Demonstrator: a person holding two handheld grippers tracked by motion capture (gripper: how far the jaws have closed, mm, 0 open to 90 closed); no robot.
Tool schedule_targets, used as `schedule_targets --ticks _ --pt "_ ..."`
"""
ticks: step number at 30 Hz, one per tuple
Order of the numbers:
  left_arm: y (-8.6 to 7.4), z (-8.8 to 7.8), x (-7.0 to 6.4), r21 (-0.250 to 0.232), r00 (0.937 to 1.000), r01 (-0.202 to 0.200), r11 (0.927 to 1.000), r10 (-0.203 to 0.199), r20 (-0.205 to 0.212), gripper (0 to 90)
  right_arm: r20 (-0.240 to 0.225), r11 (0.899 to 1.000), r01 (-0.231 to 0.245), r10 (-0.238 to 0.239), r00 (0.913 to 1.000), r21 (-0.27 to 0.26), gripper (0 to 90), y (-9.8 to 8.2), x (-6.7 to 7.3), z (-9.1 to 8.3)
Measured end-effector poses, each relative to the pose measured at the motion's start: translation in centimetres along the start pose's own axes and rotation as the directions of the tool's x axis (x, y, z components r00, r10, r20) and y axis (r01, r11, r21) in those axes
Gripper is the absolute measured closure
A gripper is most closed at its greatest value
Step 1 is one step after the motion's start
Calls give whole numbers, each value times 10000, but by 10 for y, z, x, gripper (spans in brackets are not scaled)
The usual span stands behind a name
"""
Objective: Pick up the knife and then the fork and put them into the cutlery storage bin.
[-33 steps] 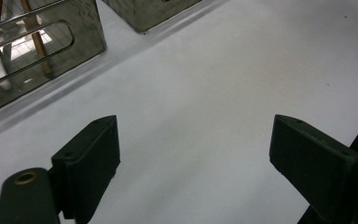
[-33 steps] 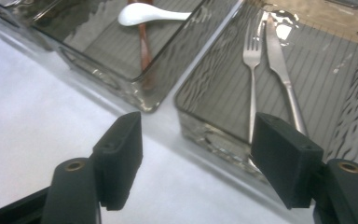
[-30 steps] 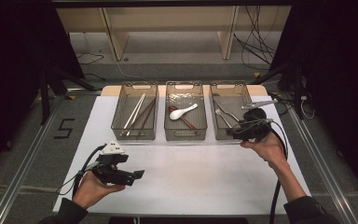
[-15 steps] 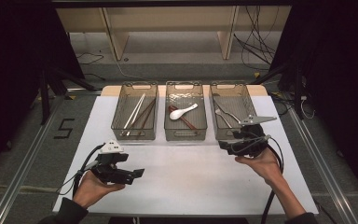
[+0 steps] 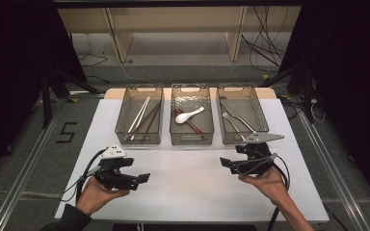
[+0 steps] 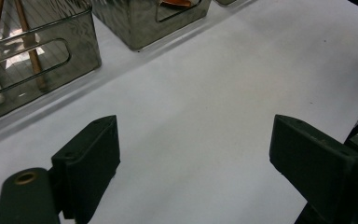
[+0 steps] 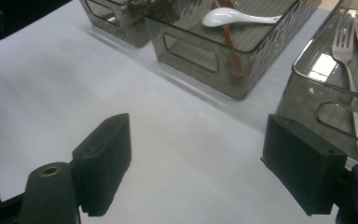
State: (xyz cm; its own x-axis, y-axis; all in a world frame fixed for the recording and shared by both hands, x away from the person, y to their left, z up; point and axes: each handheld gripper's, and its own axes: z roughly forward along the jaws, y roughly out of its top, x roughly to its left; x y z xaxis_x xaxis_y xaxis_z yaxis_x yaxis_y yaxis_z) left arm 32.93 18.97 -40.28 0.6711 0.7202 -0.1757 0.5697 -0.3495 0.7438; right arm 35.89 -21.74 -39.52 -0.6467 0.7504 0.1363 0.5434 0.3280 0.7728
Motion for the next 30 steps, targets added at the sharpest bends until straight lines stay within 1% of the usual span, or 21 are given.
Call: schedule_targets --ticks 3,7,9,12,16,21,25,27,30 --pt "-1 0 0 -42 10000 -41 10000 41 83 155 -58 9999 -104 103 9999 -124 241 -5 3 -2" --pt "-2 -1 0 -68 9999 -74 9999 74 101 155 44 9993 -111 113 9999 -359 238 -11 7 -6" --pt "-2 -2 0 -174 9998 30 9998 -27 183 155 84 9990 -167 171 9998 -421 230 -14 9 -7" --pt "-2 -2 -1 -183 9998 -55 9998 59 209 155 72 9981 -279 283 9996 -556 215 -20 10 -8" --pt "-2 -3 -1 -317 9997 -17 9995 25 255 154 86 9963 -240 248 9997 -823 212 -26 14 -12" --pt "-3 -3 -1 -294 9997 -39 9996 47 245 153 35 9957 -131 134 9999 -914 198 -32 18 -14" --pt "-3 -4 -2 -452 9995 -40 9990 54 299 153 -40 9953 -172 169 9998 -953 192 -35 19 -13" --pt "-3 -5 -3 -472 9995 -80 9989 94 299 153 -115 9952 -221 211 9997 -951 187 -36 20 -13" --pt "-4 -6 -4 -507 9995 -87 9987 102 290 153 -108 9951 -216 206 9997 -968 185 -38 21 -14"
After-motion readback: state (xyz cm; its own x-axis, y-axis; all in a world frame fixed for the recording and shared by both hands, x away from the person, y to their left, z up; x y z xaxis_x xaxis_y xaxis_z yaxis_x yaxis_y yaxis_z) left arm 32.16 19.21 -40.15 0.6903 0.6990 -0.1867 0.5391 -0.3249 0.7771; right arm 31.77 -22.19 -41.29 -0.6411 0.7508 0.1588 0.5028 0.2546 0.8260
